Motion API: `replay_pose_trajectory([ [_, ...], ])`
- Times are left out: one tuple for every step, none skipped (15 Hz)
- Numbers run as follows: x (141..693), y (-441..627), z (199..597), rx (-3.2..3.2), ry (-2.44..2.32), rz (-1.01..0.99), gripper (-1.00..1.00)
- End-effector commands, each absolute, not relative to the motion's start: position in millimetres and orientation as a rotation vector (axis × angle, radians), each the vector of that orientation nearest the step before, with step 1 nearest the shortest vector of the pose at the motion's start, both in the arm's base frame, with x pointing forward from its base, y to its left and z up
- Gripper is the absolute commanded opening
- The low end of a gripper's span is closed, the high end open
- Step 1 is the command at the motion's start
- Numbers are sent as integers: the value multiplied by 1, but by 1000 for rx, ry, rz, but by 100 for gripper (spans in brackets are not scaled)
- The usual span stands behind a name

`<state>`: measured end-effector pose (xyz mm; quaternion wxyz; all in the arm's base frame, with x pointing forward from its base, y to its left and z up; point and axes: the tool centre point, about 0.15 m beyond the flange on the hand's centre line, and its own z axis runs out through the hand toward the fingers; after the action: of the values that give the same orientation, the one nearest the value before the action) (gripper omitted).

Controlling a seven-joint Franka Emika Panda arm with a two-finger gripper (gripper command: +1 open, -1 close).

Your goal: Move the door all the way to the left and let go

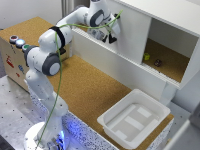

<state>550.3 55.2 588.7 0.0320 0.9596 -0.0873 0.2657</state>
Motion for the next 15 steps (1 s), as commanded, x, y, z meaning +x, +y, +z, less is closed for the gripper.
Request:
replay_pose_trajectory([
  [569, 128, 550, 2807, -305, 877, -100],
  [570, 139, 550, 2815, -282, 875, -100],
  [570, 148, 552, 2819, -264, 885, -100],
  [569, 157, 554, 2826, -245, 897, -100],
  [569, 166, 555, 2831, -233, 903, -100],
  [570, 171, 556, 2838, -219, 907, -100],
  [570, 177, 558, 2841, -195, 909, -100],
  [571, 182, 560, 2851, -181, 913, -100],
  [572, 196, 566, 2860, -156, 940, -100],
  [571, 205, 570, 2863, -134, 958, -100],
  [569, 213, 574, 2849, -130, 965, -100],
  [564, 216, 578, 2832, -148, 968, 100],
  [554, 217, 583, 2781, -189, 971, 100],
  [543, 212, 587, 2800, -222, 940, 100],
  [528, 206, 590, 2788, -263, 942, 100],
])
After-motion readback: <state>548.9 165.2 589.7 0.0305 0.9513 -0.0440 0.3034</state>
